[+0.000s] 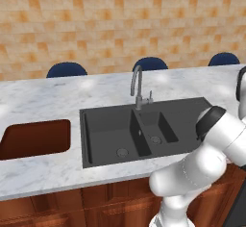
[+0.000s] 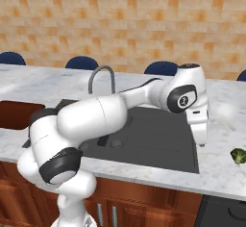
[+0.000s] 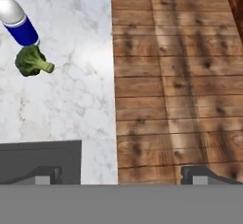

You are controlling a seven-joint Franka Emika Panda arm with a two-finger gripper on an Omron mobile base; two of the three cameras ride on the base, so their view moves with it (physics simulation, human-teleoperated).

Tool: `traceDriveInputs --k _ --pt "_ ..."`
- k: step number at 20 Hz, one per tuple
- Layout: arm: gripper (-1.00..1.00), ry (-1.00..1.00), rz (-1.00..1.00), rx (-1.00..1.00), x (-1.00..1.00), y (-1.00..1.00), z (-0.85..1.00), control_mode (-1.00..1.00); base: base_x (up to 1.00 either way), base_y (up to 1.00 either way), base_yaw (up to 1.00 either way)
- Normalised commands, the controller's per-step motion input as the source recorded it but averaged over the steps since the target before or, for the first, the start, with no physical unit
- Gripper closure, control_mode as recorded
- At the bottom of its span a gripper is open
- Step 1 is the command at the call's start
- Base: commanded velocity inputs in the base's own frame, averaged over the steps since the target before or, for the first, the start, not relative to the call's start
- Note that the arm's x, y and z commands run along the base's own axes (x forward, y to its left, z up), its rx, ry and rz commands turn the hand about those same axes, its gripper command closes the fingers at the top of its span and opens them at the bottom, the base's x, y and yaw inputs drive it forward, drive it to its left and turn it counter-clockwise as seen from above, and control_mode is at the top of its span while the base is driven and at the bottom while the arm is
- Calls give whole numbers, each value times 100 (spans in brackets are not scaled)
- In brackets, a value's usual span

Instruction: Pick up all produce items and place them in the sink. Turn on the sink faucet to wash them. Then turn the sink off and put them in the tray.

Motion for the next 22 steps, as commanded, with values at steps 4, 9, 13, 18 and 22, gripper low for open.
traceDriveInputs --k 4,9,13,18,22 --pt "-100 0 -8 0 16 -32 -11 -100 0 0 0" --pt "-100 0 -7 0 17 -23 -14 -100 0 0 0" --pt "-100 -2 -3 0 8 -22 -24 -100 0 0 0" --pt "-100 0 -1 0 11 -16 -20 -100 0 0 0" --pt "-100 0 0 0 10 -14 -10 -100 0 0 0"
